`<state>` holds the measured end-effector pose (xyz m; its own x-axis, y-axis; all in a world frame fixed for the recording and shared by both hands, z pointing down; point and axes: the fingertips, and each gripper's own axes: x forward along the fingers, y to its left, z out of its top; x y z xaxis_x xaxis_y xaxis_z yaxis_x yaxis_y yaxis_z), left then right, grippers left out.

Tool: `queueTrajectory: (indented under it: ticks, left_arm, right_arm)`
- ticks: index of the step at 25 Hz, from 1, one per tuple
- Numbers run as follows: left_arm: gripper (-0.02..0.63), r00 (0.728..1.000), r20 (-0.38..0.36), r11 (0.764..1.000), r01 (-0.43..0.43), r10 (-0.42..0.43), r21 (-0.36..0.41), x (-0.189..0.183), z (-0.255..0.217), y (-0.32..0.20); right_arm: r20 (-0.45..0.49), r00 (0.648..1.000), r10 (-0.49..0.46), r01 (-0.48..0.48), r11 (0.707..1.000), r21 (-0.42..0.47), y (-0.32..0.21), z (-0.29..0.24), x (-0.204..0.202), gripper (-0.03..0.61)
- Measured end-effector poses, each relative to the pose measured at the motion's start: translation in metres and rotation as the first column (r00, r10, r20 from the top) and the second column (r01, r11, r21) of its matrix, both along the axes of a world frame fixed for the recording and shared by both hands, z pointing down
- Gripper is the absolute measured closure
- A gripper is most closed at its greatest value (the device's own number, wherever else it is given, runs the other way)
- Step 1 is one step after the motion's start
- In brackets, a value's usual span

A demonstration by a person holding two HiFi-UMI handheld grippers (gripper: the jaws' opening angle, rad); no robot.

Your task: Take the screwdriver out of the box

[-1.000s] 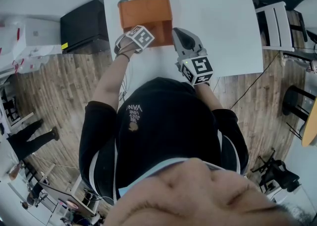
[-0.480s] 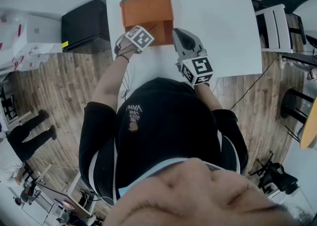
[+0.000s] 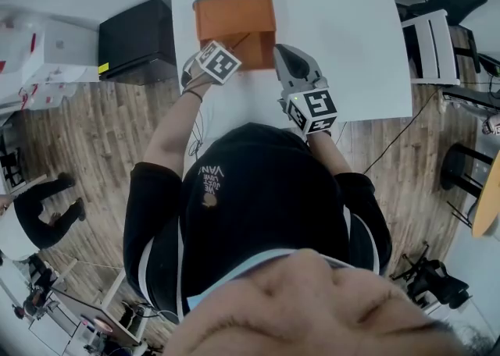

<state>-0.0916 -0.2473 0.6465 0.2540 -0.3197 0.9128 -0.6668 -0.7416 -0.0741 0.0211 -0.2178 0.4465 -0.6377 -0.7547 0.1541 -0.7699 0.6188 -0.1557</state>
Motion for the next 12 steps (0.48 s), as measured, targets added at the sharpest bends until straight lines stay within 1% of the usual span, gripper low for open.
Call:
queueTrajectory:
  ticks: [5, 10, 12]
  left_arm:
    - [0.537, 0.998, -0.063, 0.999, 0.024, -0.021, 0.045, 0.005, -0.011, 0.001]
    - [0.537, 0.995, -0.099, 0.992, 0.030, -0.018, 0.123, 0.006, -0.027, -0.001]
    - [0.537, 0.993, -0.119, 0.989, 0.033, -0.016, 0.143, 0.008, -0.035, -0.002]
  right_arm:
    - [-0.010, 1.000, 0.000, 0.001, 1.000, 0.008, 0.004, -0.003, 0.000, 0.566]
    - [-0.019, 1.000, -0.008, 0.008, 1.000, 0.013, 0.008, -0.004, -0.004, 0.566]
    - [-0.020, 1.000, -0.012, 0.013, 1.000, 0.017, 0.009, -0.006, -0.006, 0.566]
